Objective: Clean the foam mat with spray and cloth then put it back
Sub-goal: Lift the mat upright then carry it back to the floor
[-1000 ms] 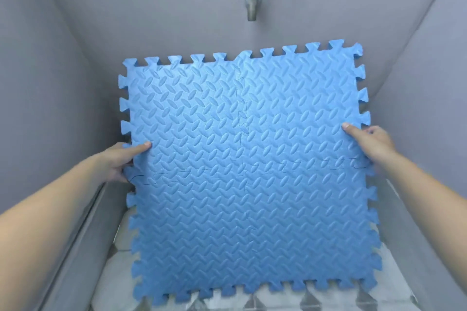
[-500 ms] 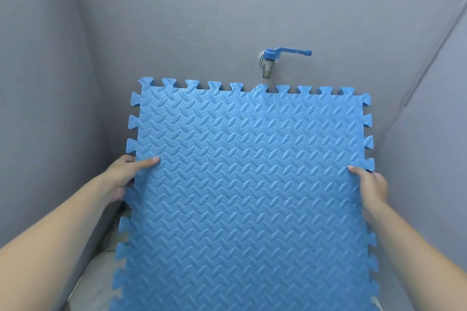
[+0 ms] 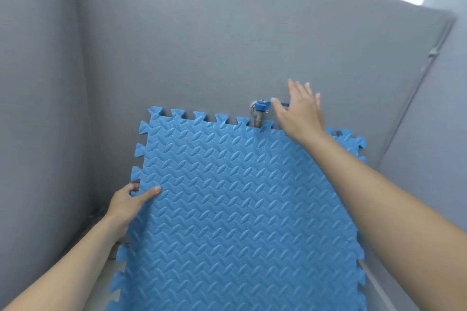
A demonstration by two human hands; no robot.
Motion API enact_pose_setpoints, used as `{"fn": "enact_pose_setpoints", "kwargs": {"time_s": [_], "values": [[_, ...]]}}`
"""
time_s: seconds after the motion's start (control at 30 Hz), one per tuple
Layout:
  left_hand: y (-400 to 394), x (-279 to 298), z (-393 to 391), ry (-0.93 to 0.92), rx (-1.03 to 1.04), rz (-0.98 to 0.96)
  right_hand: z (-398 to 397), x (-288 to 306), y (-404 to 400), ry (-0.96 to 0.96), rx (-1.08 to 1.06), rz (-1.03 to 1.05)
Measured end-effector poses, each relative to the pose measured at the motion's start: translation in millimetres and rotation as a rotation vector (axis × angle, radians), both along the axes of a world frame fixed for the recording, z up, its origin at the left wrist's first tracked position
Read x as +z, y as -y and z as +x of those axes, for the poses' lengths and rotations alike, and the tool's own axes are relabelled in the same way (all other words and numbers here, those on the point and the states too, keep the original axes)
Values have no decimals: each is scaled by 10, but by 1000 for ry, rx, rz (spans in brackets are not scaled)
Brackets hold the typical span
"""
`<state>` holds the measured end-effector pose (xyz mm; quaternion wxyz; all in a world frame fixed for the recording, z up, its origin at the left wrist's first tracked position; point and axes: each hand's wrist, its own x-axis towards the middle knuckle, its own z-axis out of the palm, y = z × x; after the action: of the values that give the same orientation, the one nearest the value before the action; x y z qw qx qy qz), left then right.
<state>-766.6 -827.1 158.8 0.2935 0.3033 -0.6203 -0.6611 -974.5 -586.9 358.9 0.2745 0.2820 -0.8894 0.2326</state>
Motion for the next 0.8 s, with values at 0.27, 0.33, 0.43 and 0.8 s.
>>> {"fn": "enact_pose_setpoints", "kwargs": {"time_s": [0.27, 0.33, 0.43, 0.8], "values": [[37, -33, -34, 18, -10, -54, -57, -283, 357, -131, -138, 107], [67, -56, -32, 35, -11, -66, -50, -256, 372, -132, -161, 139], [120, -118, -34, 46, -15, -78, -54, -253, 369, -137, -190, 190], [-29, -138, 26, 420, 58, -489, -125, -305, 86, -182, 75, 143]]}}
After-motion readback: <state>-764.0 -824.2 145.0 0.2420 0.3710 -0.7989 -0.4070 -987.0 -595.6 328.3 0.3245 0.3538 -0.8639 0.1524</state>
